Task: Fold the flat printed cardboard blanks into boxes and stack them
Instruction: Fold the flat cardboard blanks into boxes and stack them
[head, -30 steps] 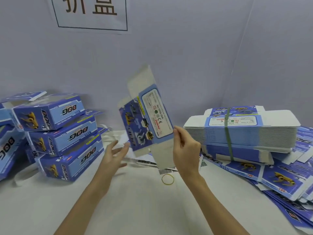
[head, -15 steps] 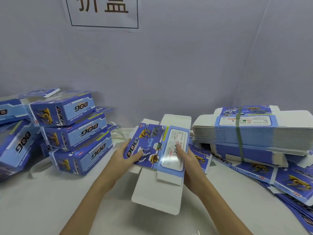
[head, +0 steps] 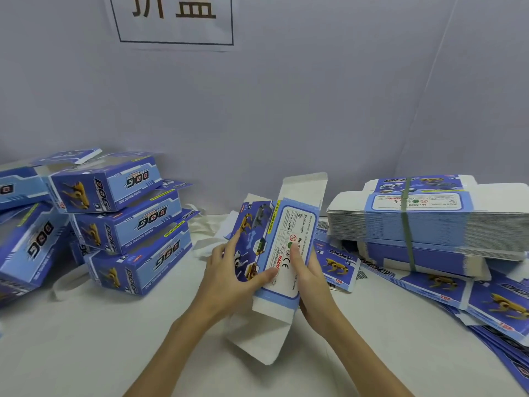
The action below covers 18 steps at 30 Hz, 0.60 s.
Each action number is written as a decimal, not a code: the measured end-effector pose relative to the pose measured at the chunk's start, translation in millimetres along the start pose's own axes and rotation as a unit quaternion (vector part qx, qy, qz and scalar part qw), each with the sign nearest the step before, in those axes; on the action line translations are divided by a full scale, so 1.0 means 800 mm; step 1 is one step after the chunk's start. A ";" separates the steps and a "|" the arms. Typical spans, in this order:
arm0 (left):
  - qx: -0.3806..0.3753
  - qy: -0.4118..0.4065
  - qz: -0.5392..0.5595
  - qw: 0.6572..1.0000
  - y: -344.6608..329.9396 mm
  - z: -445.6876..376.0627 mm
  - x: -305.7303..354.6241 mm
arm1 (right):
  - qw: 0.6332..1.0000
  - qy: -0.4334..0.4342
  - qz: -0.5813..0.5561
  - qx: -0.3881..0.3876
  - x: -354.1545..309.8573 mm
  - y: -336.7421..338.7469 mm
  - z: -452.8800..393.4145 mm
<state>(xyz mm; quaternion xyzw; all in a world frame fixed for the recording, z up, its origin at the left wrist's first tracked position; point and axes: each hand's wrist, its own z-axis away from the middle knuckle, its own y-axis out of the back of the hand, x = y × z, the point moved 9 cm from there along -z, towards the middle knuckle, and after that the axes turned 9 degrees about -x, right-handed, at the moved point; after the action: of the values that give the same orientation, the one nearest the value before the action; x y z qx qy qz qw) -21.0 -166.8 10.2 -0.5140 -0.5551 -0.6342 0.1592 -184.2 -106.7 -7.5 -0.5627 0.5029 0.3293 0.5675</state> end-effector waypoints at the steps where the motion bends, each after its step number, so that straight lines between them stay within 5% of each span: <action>1: -0.002 -0.011 0.018 1.000 -0.002 0.001 0.004 | 1.000 -0.004 0.008 -0.003 0.000 -0.001 -0.001; 8: -0.076 -0.072 0.241 0.965 -0.007 0.003 0.030 | 0.999 -0.026 -0.015 -0.038 0.001 -0.018 -0.002; 18: -0.136 0.005 0.352 0.926 -0.011 -0.007 0.014 | 0.995 -0.070 0.038 -0.061 -0.006 -0.016 -0.002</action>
<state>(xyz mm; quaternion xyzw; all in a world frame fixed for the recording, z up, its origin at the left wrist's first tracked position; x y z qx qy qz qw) -35.2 -164.7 15.9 -0.6896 -0.2465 -0.6095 0.3038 -173.7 -109.2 1.0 -0.5523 0.4621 0.4192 0.5529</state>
